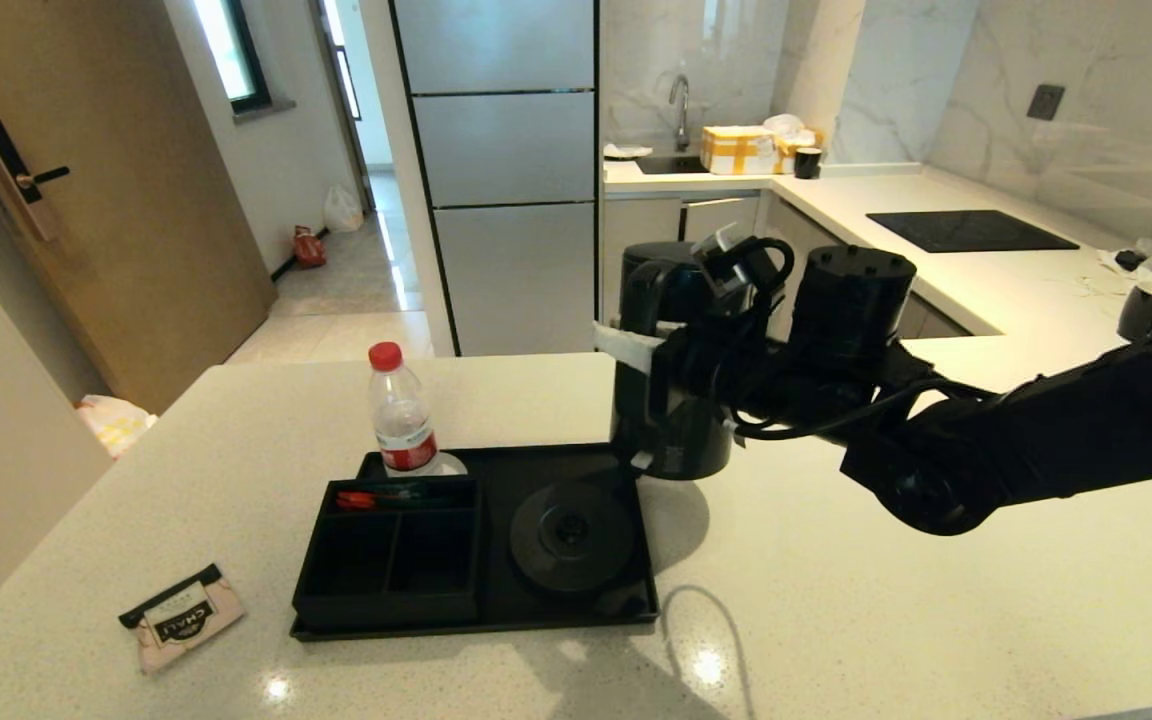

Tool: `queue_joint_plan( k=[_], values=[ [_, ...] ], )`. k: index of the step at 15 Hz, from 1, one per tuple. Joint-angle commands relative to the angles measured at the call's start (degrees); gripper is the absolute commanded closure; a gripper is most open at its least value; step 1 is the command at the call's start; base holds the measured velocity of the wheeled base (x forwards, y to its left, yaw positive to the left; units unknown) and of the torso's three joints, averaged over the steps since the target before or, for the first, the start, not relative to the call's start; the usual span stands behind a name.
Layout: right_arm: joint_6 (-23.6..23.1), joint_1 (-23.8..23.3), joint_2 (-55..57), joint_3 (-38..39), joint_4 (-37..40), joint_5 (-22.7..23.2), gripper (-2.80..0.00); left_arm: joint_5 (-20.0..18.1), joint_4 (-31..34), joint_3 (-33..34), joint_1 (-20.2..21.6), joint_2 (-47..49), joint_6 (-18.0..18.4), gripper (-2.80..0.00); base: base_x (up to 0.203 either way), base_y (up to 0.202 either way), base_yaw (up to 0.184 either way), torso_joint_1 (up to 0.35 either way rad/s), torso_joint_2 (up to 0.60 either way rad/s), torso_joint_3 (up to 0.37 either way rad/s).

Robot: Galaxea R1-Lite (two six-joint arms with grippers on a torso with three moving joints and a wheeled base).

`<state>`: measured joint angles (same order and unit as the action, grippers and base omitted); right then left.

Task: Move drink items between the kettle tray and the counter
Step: Place it on the right

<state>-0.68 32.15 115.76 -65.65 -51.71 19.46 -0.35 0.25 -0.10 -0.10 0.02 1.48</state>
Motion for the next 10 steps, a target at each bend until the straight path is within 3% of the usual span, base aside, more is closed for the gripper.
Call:
queue_joint_plan(
  k=[1, 3, 5, 6, 9, 10],
  values=[
    [-0.1, -0.5, -0.1, -0.5, -0.1, -1.2, 0.00, 0.0, 0.0, 0.0, 0.0, -0.1, 0.0, 0.00, 0.000, 0.000, 0.000, 0.000, 0.00, 0.000],
    [-0.3, -1.0, -0.5, -0.2, -0.2, -2.9, 0.00, 0.0, 0.0, 0.0, 0.0, -0.1, 0.0, 0.00, 0.000, 0.000, 0.000, 0.000, 0.00, 0.000],
    [-0.5, -3.1, -1.5, 0.8, -0.2, -12.7, 0.00, 0.0, 0.0, 0.0, 0.0, -0.1, 0.0, 0.00, 0.000, 0.000, 0.000, 0.000, 0.00, 0.000],
    [-0.5, -3.3, -1.7, 1.0, -0.2, -13.2, 0.00, 0.0, 0.0, 0.0, 0.0, -0.1, 0.0, 0.00, 0.000, 0.000, 0.000, 0.000, 0.00, 0.000],
    [-0.2, -4.1, -3.8, 6.0, -0.8, -26.4, 0.00, 0.0, 0.0, 0.0, 0.0, -0.1, 0.0, 0.00, 0.000, 0.000, 0.000, 0.000, 0.00, 0.000],
    [-0.1, -4.4, -4.0, 6.5, -1.2, -27.5, 0.00, 0.0, 0.0, 0.0, 0.0, -0.1, 0.0, 0.00, 0.000, 0.000, 0.000, 0.000, 0.00, 0.000]
  ],
)
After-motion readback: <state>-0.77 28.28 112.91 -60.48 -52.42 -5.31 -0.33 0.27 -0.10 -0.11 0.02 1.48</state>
